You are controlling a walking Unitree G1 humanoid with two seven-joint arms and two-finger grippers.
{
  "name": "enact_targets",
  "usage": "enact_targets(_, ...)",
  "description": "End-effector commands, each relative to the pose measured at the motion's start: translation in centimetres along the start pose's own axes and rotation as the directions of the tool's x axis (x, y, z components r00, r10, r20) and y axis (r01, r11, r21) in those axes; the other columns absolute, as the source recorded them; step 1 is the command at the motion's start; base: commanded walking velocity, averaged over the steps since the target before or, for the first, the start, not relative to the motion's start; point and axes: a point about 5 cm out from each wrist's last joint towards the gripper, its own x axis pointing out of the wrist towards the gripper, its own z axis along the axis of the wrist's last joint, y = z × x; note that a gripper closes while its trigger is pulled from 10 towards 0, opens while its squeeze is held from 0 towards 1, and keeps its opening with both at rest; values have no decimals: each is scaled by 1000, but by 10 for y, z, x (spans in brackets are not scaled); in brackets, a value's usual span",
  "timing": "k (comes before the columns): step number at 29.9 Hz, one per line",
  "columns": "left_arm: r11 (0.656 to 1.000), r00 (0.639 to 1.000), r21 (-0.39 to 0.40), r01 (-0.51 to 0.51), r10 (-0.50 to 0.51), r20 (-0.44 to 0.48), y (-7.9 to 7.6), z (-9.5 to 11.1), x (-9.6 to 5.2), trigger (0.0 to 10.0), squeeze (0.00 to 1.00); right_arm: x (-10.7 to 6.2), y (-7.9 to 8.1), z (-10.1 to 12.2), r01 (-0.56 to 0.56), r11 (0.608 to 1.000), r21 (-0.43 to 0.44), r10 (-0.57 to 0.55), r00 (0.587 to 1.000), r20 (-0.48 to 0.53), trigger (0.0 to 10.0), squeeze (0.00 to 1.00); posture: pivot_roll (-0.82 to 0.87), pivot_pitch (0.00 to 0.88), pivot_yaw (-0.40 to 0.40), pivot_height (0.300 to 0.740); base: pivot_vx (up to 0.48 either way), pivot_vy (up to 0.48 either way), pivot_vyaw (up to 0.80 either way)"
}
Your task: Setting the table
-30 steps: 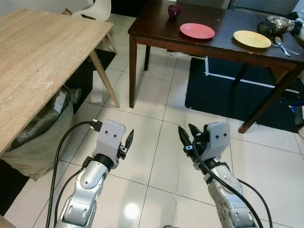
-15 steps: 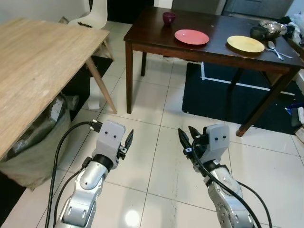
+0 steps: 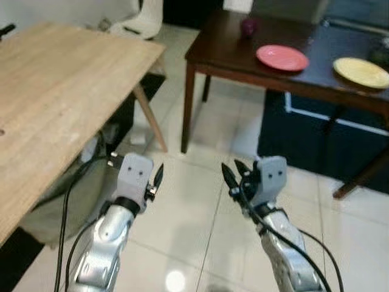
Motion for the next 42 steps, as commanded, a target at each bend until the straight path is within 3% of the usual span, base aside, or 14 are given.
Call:
enact_targets(1,1000,1000,1,9,-9,-10,-3,-3,-1,10000,0,-2,-4,-3,15,1000,-3,-15,1000,-14,10000,0,-141,2,13,740,480,0,788)
enact_targets(13,1000,1000,1,11,-11,7,-3,0,-1,10000,0,-3,-2,5,-48,998,41,47,999,28,10000,0,-139,4,16,740,480,0,788)
enact_targets(18,994,991,99,-41,28,132,2,20,0,10000,0,0,-2,24,-127,985,121,115,988,99,10000,0,-137,7,19,740,480,0,788)
enact_targets(21,988,983,119,-98,78,164,8,27,0,10000,0,0,2,31,-201,960,195,180,976,120,10000,0,-133,5,22,740,480,0,783)
enact_targets(27,986,982,113,-121,102,157,10,29,-3,10000,0,-3,8,32,-307,923,233,288,951,113,10000,0,-126,4,22,740,421,0,788)
enact_targets(35,985,983,118,-123,104,154,6,27,-4,10000,0,-8,13,38,-417,843,341,398,909,128,10000,0,-127,0,23,740,0,0,200)
enact_targets(42,980,979,132,-146,125,158,7,29,-6,10000,0,-11,23,41,-515,790,333,509,853,112,10000,0,-124,0,23,740,0,0,0)
